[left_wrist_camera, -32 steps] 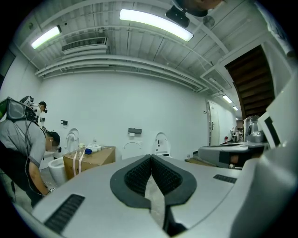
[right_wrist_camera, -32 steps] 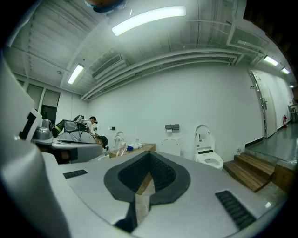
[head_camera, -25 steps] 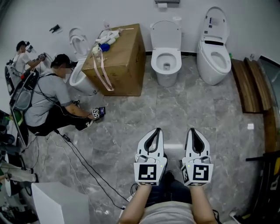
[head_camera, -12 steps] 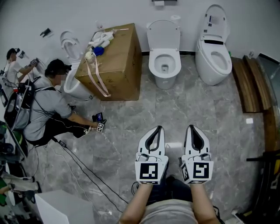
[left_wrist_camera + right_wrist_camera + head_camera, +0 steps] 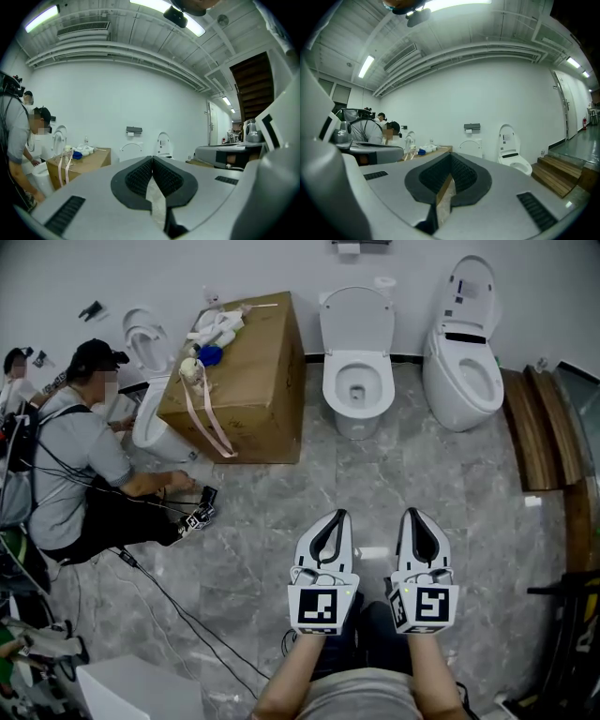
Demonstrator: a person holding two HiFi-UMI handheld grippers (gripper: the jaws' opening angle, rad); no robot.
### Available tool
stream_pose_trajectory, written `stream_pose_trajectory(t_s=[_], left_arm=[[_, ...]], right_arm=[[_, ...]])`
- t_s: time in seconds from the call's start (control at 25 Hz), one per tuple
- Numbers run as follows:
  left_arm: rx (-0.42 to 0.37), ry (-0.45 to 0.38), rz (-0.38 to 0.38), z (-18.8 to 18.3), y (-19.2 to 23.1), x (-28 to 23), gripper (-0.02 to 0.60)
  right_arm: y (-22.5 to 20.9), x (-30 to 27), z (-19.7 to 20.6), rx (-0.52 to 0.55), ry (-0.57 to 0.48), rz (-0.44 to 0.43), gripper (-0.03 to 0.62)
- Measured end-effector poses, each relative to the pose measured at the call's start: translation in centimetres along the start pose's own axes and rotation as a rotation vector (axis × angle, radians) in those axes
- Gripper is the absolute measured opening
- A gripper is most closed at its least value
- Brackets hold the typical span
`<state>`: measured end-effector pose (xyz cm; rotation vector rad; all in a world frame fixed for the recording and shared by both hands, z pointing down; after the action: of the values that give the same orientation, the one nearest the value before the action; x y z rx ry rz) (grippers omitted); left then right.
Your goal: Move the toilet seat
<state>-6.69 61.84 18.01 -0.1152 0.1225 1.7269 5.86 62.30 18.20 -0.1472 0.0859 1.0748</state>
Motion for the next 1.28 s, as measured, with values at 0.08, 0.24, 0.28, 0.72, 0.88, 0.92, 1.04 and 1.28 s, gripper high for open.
stream_pose_trajectory(t_s=[0.08,0.24,0.28,0.72,0.88,0.92,1.04,1.28], left_arm=[[0.014,-0.005,-0.003,-0.2,0.7,-0.9,0.015],[0.032,-0.002,-0.007,-0.2,1.7,-2.4,0.015],[0.028,0.005,-0.008,-0.1,1.9,-2.9,0.015],[0.050,0.010,-0.041,-1.2,2.8,-9.4,0.015],[0.041,0.006,-0.056,-1.8,2.7,-12.2,0.015],[0.037,0.008,-0.058,-1.9,2.5,-12.9,0.015],[0.024,0.011,-0.061,-2.1,1.6,-15.2,0.015],[0.025,-0.002,-0.079,-2.9,0.5,-19.6,0.015]], right_arm=[[-0.1,-1.1,-0.3,-0.005,0.002,0.006,0.014],[-0.3,-2.7,-0.3,-0.006,0.014,0.001,0.015],[-0.4,-3.2,-0.3,-0.013,0.016,-0.002,0.015],[-3.7,-9.3,-1.5,-0.015,0.027,-0.027,0.015],[-5.3,-11.5,-2.2,-0.011,0.029,-0.059,0.015],[-5.9,-11.9,-2.5,-0.008,0.029,-0.060,0.014],[-7.9,-13.3,-2.8,0.011,0.028,-0.073,0.015],[-11.2,-16.2,-3.2,0.013,0.034,-0.100,0.014]])
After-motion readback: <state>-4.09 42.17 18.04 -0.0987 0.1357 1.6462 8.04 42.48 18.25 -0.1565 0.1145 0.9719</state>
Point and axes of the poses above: the fingertips, and each gripper's own axes: x backward along the fingers, y to its left, z out of its underside, the point moved 2 cm from there along x, backward along the fingers, and after that the axes turned 13 degrees about -z, right-handed, at the moved point
